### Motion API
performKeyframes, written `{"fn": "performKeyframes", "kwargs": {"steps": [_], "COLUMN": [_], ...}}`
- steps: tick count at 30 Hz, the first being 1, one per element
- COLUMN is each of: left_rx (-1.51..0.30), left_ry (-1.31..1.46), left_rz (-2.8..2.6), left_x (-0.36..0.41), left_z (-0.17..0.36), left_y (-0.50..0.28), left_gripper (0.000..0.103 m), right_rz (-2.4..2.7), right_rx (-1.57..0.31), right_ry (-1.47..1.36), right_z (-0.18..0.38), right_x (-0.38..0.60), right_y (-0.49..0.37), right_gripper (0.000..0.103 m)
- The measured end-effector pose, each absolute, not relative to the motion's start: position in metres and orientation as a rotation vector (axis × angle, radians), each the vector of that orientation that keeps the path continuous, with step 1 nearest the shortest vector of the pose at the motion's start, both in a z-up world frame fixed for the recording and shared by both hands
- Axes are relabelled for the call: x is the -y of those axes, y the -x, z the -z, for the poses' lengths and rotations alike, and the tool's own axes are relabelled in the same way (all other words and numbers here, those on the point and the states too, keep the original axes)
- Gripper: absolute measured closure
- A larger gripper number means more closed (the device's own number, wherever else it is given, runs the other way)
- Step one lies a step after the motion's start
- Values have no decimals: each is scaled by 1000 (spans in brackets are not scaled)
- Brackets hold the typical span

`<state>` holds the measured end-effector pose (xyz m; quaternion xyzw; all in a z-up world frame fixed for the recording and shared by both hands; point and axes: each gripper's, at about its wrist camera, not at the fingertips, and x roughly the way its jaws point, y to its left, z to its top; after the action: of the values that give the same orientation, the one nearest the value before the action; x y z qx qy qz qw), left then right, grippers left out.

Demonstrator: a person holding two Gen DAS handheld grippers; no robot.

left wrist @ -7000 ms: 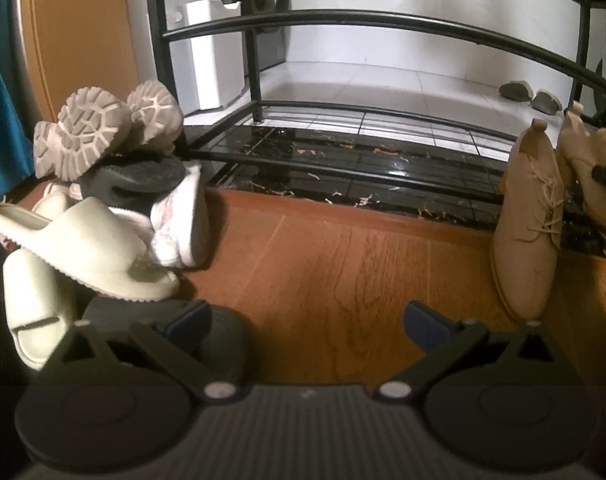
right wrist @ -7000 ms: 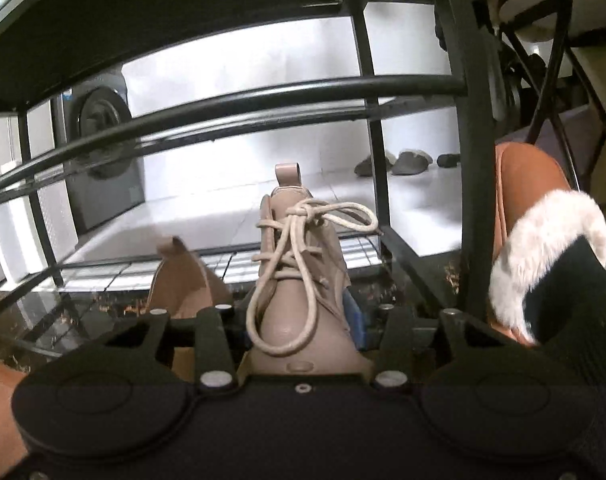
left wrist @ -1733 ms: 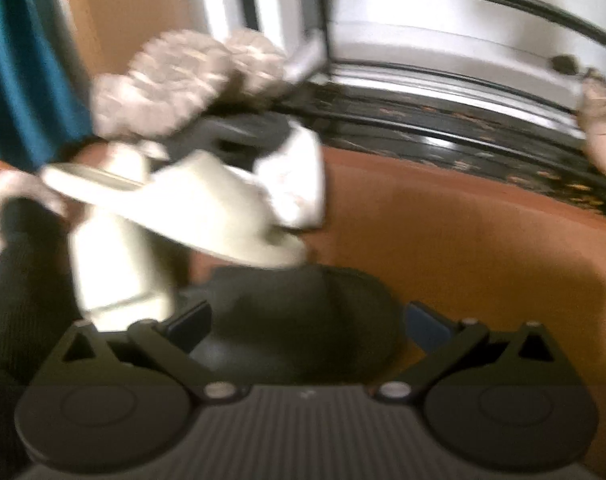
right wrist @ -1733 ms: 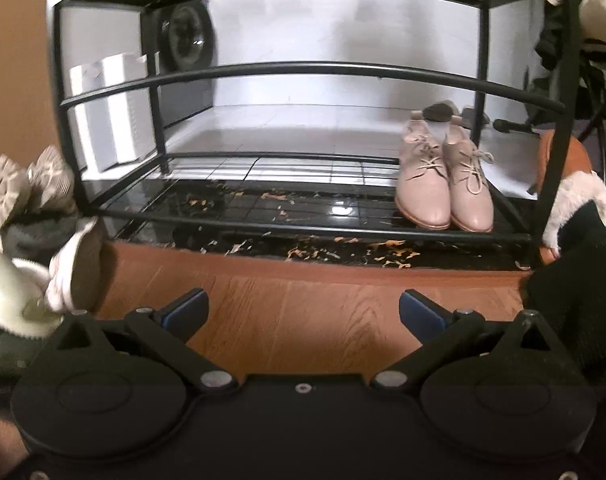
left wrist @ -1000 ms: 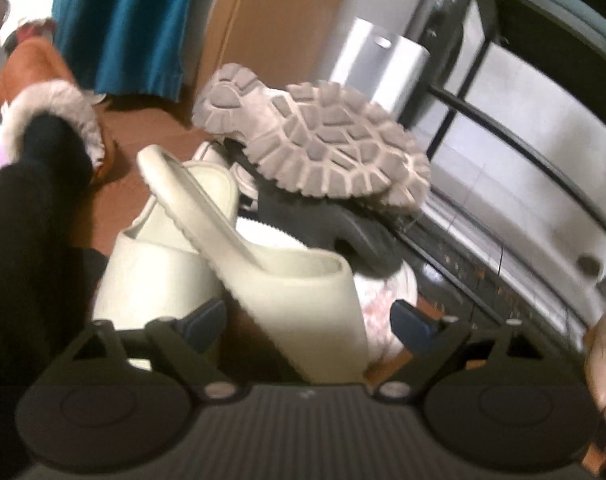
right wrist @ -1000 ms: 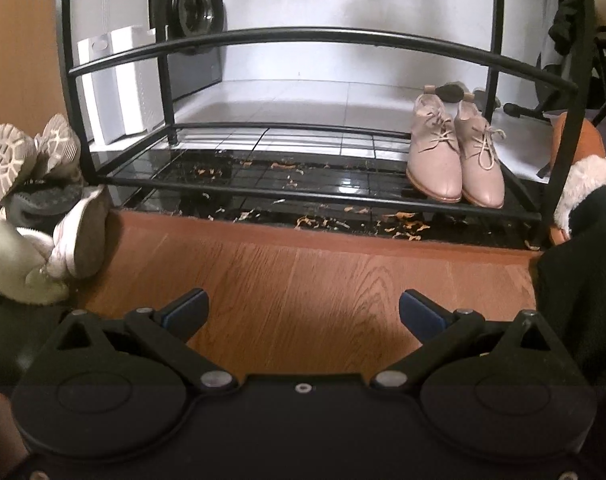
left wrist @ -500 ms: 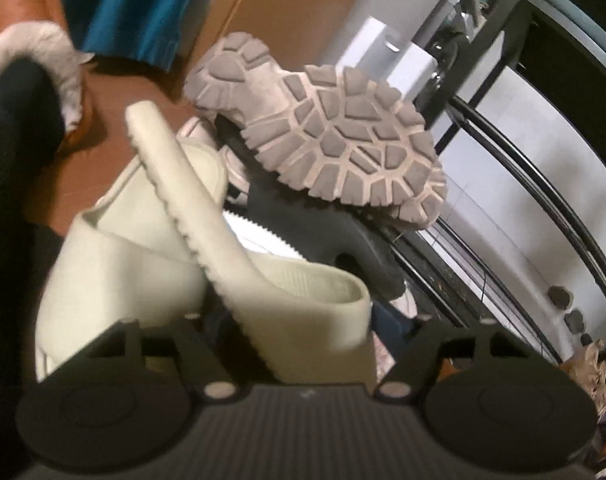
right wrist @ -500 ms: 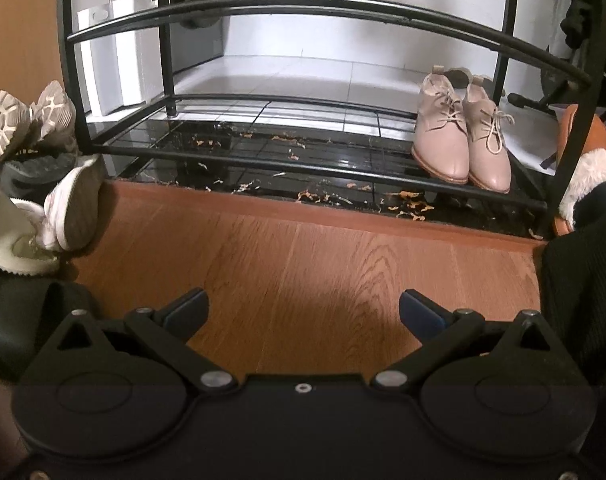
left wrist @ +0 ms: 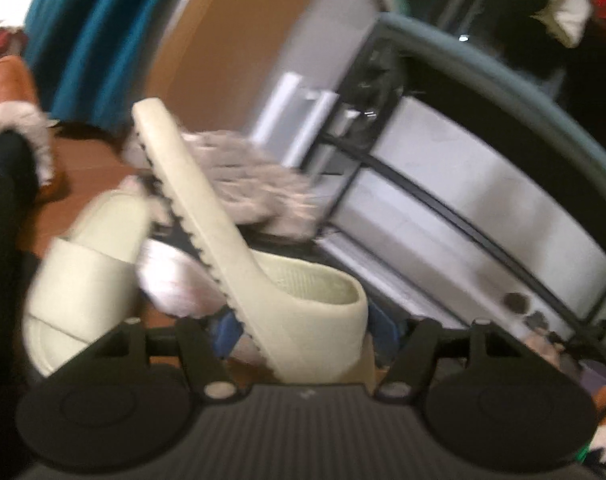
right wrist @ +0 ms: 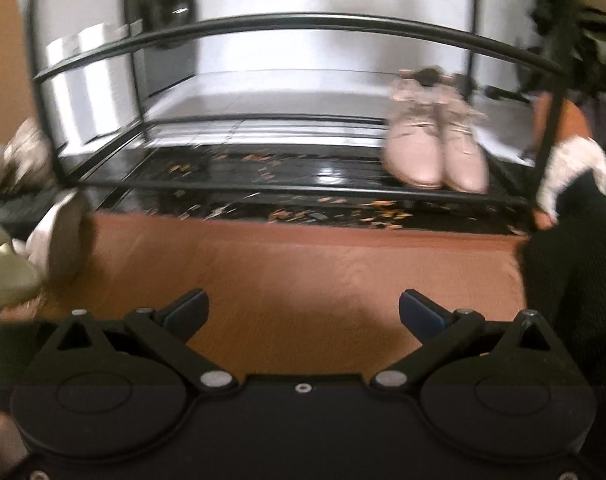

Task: Organize scattered shoes
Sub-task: 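Grasp a cream slide from the pile with the left tool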

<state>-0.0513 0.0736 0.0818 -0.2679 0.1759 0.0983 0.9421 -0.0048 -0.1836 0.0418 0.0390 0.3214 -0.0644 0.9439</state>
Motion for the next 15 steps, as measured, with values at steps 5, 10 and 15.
{"fn": "performKeyframes", "kwargs": {"steps": [5, 10, 15], "left_rx": [-464, -599, -618], "left_ry": [597, 601, 582], "left_rz": [-87, 47, 69], "left_x": [8, 68, 79], "left_z": [-56, -20, 3], "left_y": [26, 0, 6], "left_gripper": [36, 35, 33], "right_rz": [377, 544, 621], "right_rx": [-576, -501, -519], "right_ry": [-210, -320, -378], "right_z": [-56, -63, -50], "right_x": [246, 300, 332], "right_y": [12, 31, 39], "right_gripper": [0, 0, 0]}}
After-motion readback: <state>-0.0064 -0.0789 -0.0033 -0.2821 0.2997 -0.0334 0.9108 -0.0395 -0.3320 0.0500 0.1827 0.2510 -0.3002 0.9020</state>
